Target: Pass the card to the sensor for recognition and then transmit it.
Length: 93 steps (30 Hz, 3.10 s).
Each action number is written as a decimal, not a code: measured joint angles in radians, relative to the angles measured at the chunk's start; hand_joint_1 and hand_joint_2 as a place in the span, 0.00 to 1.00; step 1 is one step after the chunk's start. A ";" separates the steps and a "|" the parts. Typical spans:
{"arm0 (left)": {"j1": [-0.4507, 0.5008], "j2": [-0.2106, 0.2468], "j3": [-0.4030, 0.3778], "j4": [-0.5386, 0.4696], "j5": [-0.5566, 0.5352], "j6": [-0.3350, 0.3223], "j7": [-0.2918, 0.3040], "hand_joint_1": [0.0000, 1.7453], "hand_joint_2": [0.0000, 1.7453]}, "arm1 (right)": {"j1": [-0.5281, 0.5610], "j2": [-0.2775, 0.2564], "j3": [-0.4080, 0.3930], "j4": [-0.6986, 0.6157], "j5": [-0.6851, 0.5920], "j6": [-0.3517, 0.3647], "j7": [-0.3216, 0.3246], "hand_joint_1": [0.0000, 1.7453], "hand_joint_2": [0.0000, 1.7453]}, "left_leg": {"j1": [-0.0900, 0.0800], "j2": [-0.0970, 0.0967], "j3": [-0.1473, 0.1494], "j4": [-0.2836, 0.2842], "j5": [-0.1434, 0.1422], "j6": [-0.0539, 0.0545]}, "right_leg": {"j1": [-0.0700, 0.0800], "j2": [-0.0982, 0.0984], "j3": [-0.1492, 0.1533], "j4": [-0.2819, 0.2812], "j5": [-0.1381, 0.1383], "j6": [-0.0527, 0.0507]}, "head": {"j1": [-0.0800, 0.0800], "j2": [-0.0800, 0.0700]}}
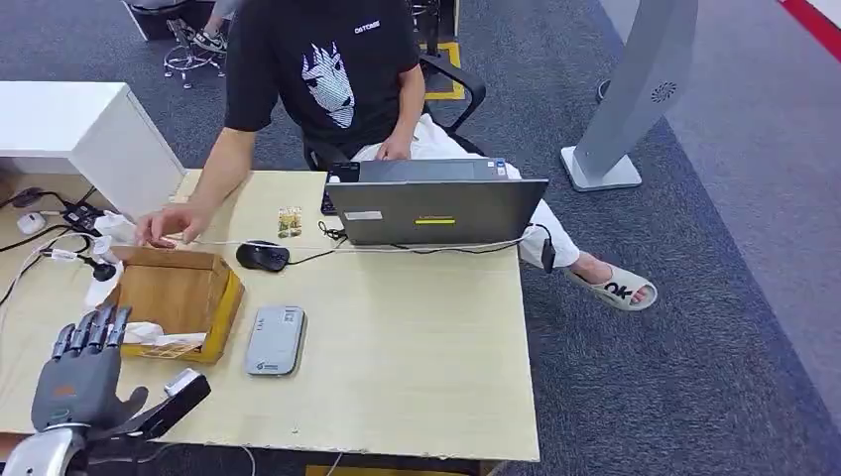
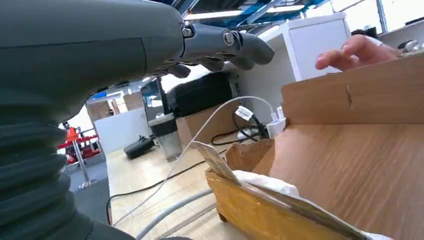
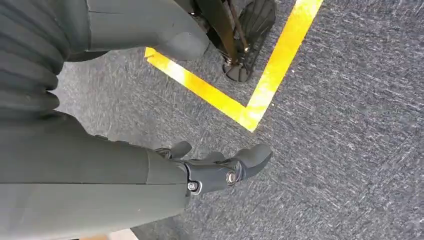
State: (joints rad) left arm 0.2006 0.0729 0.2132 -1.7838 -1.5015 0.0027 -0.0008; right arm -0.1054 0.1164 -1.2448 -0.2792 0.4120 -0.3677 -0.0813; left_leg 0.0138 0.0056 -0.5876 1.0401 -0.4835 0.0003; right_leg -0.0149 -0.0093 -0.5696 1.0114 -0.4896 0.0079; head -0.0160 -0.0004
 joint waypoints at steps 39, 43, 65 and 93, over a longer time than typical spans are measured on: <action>-0.122 -0.053 -0.029 0.222 -0.008 0.018 0.000 0.55 1.00 | 0.000 -0.019 0.032 0.000 0.046 0.016 0.010 0.00 1.00 | 0.000 0.000 0.000 0.000 0.000 0.000 | 0.000 0.001 0.000 0.000 0.000 0.000 | 0.000 0.000; -0.127 -0.056 -0.029 0.232 -0.008 0.018 0.000 0.88 1.00 | 0.000 -0.019 0.032 0.000 0.048 0.015 0.010 0.00 1.00 | 0.000 0.000 0.000 0.000 0.000 0.000 | 0.000 0.001 0.000 0.000 0.000 0.000 | 0.000 0.000; -0.152 -0.074 -0.030 0.268 -0.021 0.076 -0.003 1.00 1.00 | 0.000 -0.022 0.053 0.000 0.080 0.001 0.014 0.00 1.00 | 0.000 0.001 0.000 0.000 0.000 0.000 | 0.000 0.001 0.000 0.000 0.000 0.000 | 0.000 0.000; -0.322 -0.079 -0.027 0.020 -0.053 0.121 0.000 1.00 1.00 | -0.001 -0.022 0.065 -0.001 0.121 0.001 -0.014 0.00 1.00 | 0.000 0.000 0.000 0.000 0.000 0.000 | 0.000 0.000 0.000 0.000 0.000 0.000 | 0.000 0.000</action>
State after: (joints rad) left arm -0.1212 -0.0057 0.1865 -1.7643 -1.5545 0.1240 -0.0012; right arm -0.1061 0.0946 -1.1795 -0.2800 0.5329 -0.3666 -0.0954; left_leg 0.0138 0.0056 -0.5871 1.0405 -0.4832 0.0001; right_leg -0.0149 -0.0089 -0.5691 1.0117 -0.4891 0.0076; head -0.0164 -0.0004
